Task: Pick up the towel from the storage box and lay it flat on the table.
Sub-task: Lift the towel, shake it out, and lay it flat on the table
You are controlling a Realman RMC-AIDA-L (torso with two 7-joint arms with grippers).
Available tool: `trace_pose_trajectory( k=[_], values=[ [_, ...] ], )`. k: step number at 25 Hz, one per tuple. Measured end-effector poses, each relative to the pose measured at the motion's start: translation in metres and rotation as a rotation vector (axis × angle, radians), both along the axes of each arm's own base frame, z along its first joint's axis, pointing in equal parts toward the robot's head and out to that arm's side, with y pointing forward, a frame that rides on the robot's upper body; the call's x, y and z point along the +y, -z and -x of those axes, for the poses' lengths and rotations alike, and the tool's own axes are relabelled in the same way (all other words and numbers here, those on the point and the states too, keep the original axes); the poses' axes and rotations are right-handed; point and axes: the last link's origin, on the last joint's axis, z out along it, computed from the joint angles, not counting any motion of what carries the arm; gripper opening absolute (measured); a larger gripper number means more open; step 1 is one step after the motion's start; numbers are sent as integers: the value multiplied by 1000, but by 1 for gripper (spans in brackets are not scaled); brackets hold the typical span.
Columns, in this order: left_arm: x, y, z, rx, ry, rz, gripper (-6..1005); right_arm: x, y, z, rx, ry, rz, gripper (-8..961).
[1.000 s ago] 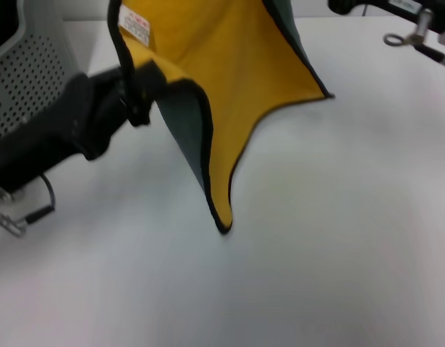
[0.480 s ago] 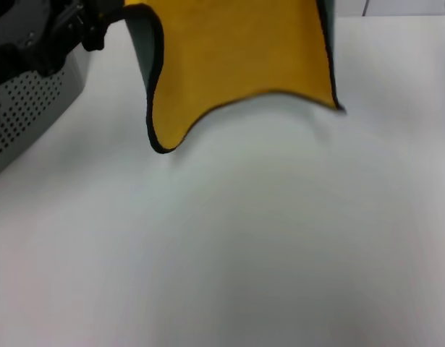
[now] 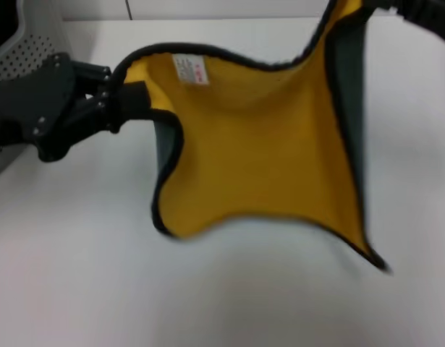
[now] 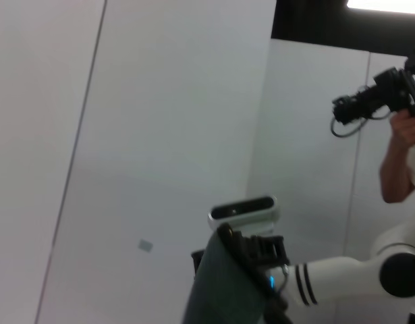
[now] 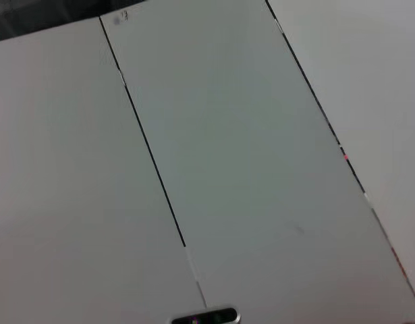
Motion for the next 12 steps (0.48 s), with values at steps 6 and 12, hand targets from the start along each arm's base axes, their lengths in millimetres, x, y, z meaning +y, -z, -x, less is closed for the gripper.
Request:
trace_pose_trajectory(
  k=[6,12],
  values=[
    [21,-19,-11,-7,-25,-33,22,25,-9,12,-50,2,-115,7],
    [36,-25,-9,16,-93,-81,23,30,6,19,-112,-35,-162,7]
  ],
)
